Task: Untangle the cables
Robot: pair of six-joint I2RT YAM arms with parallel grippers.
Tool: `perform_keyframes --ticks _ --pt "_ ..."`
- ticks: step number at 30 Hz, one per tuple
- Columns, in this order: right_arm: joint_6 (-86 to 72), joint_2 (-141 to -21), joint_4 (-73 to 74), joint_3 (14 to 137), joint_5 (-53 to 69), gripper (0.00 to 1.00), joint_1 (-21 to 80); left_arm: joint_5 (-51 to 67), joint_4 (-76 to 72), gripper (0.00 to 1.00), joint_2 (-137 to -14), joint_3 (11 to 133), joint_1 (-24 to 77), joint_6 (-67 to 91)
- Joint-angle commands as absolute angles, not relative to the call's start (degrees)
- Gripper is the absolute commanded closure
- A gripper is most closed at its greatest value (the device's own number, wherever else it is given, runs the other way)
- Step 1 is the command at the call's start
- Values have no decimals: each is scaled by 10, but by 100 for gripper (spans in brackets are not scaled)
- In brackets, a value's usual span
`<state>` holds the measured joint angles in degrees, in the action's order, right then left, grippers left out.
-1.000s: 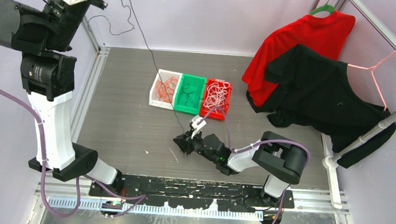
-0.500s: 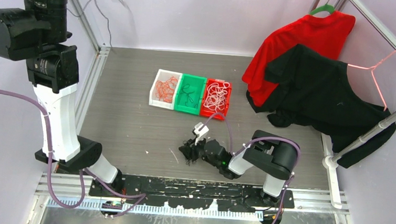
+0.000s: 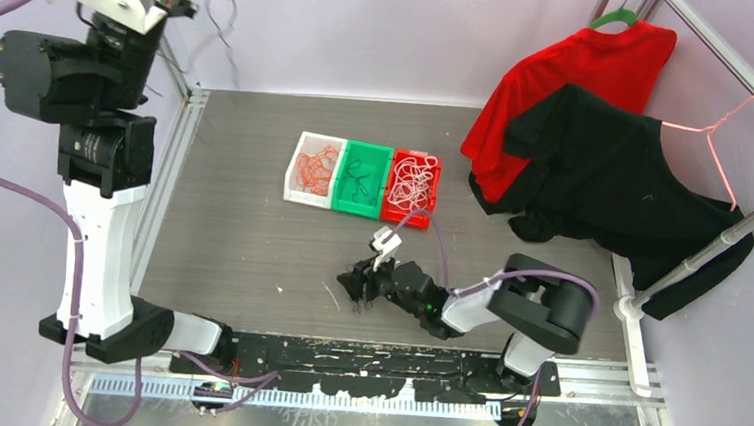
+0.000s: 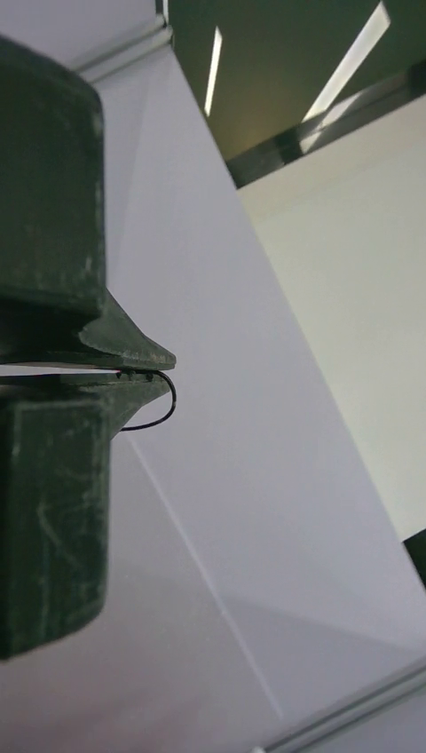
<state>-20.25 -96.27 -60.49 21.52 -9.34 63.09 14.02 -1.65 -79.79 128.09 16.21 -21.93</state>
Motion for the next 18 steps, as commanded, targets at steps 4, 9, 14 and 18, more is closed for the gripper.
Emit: perform_keyframes --ticks 4,9,14,18 --pt "-151 -783 -461 302 -132 25 629 228 9 100 -733 1124 161 -165" --pt "-111 -723 -370 381 -92 21 602 368 78 100 -703 1083 162 -112" --pt "-105 -698 -314 410 -44 21 569 419 96 100 -690 1050 190 -98" --pt "-107 -693 -291 395 -19 21 569 389 90 100 -689 1046 209 -123"
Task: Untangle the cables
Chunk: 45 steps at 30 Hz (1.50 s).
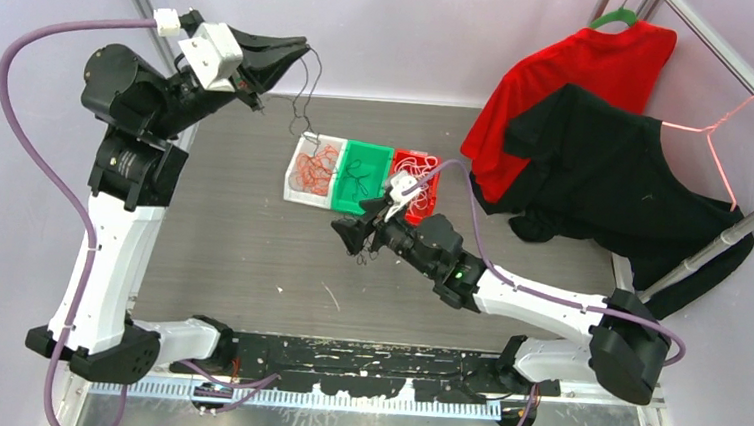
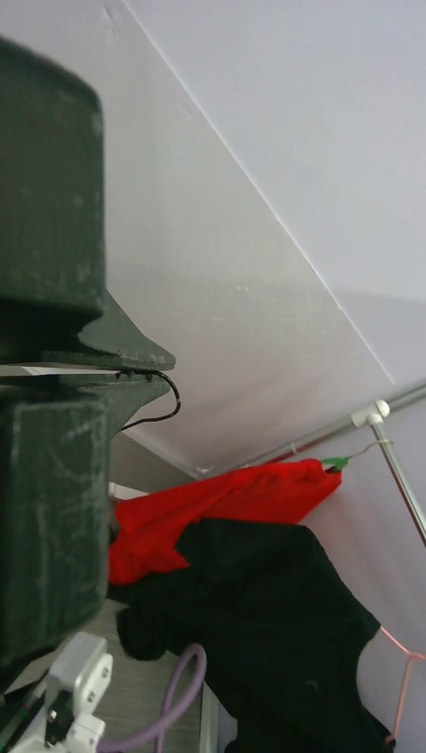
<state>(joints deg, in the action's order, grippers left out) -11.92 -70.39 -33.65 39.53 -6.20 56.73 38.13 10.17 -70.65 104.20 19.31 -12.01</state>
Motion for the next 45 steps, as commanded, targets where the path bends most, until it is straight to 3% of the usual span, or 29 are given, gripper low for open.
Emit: perform_keyframes --ticks 1,9,10,12,13,23,30,39,45 --pt "-114 -694 -290 388 -14 21 569 376 85 100 -689 1046 212 -132" --pt "-145 -721 -291 309 -15 18 569 317 48 100 -702 1055 223 -143" --pt "-147 -725 -292 302 -19 15 569 318 48 100 -703 1054 225 -144" --pt "-148 -728 -287 297 -25 1 569 318 49 100 -703 1051 227 -146" --pt "-150 -726 -283 298 -30 0 569 318 48 100 -704 1051 227 -147" --pt "-154 -661 -201 322 -48 0 569 310 58 100 -703 1054 228 -154" --pt "-156 -596 -156 303 -76 0 569 224 125 100 -697 1034 239 -197" --pt "-135 -549 -195 314 -91 0 568 356 165 100 -648 929 240 -132" --pt "-125 -586 -202 346 -100 6 569 378 148 100 -652 908 246 -106"
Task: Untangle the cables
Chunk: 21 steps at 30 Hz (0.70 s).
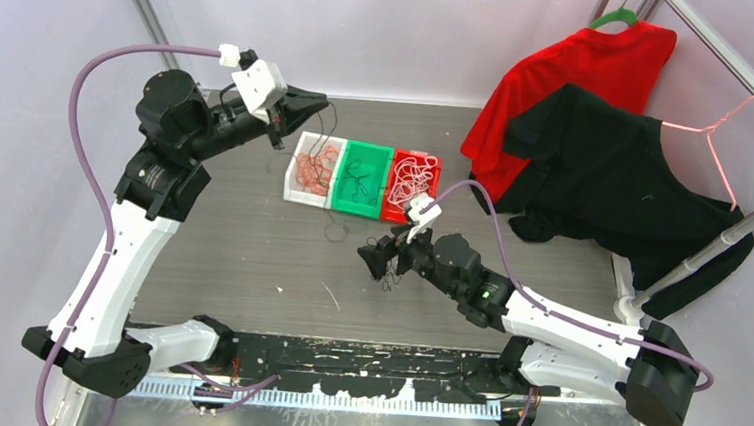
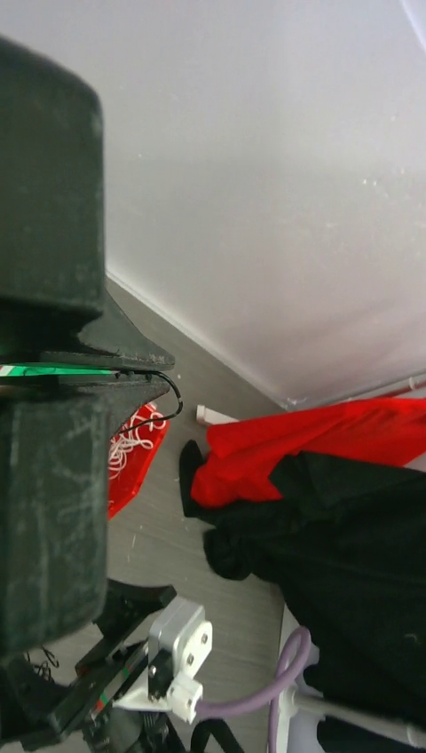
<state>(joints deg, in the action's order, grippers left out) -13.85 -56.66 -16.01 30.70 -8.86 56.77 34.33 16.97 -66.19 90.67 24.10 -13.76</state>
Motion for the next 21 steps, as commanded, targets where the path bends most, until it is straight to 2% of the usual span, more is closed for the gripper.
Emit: perform_keyframes --ticks 1,10,15,21 --pt "-127 -596 -207 346 -103 7 568 382 147 100 -656 911 246 -101" --pt "-144 -666 -265 352 -98 17 565 427 147 100 -669 920 246 -8" --pt "-159 -705 -294 359 -89 19 561 498 168 100 -685 935 248 63" --pt "-193 -709 -325 355 -123 23 548 443 154 100 -698 945 250 40"
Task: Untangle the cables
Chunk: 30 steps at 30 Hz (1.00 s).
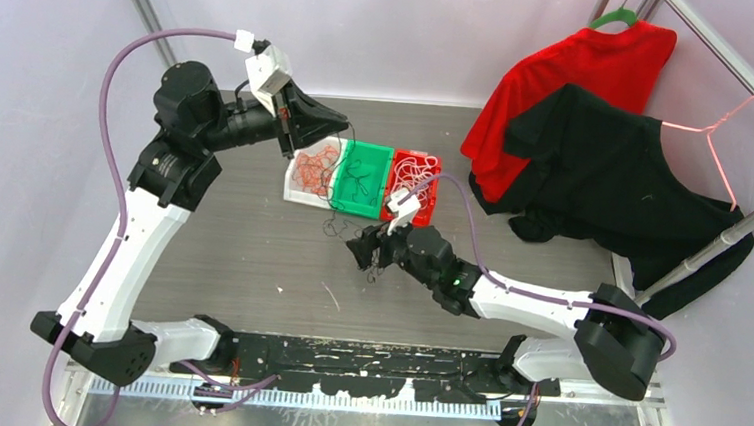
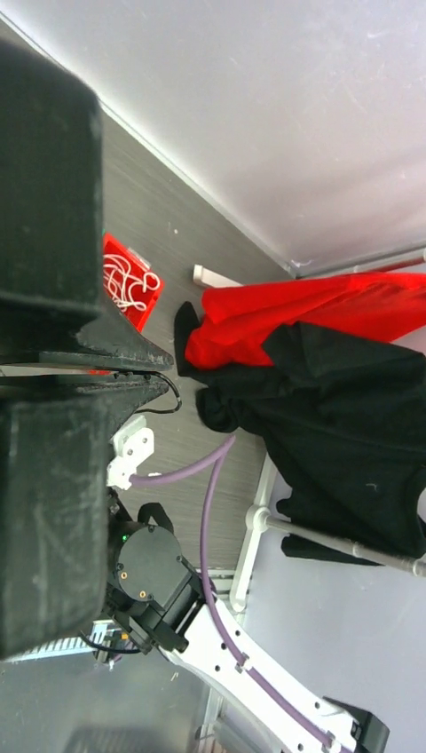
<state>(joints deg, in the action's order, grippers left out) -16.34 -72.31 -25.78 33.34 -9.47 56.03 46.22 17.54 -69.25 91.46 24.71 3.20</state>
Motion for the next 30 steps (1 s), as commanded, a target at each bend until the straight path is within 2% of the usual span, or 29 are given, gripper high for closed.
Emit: perform_keyframes --ticks 1,8,15,24,30 --pt "-197 -705 -330 353 -129 23 545 433 148 100 -703 950 250 36" --pt "-192 -701 -318 368 -175 24 539 378 116 100 -771 1022 250 -15" --pt "-195 -722 -320 384 -170 24 514 397 121 100 -849 1097 247 -52" --pt "-245 -745 -325 404 -98 24 429 400 137 100 -924 1157 237 -162" --pt "-252 -723 -303 400 -69 24 408 392 134 100 -966 1205 202 -187"
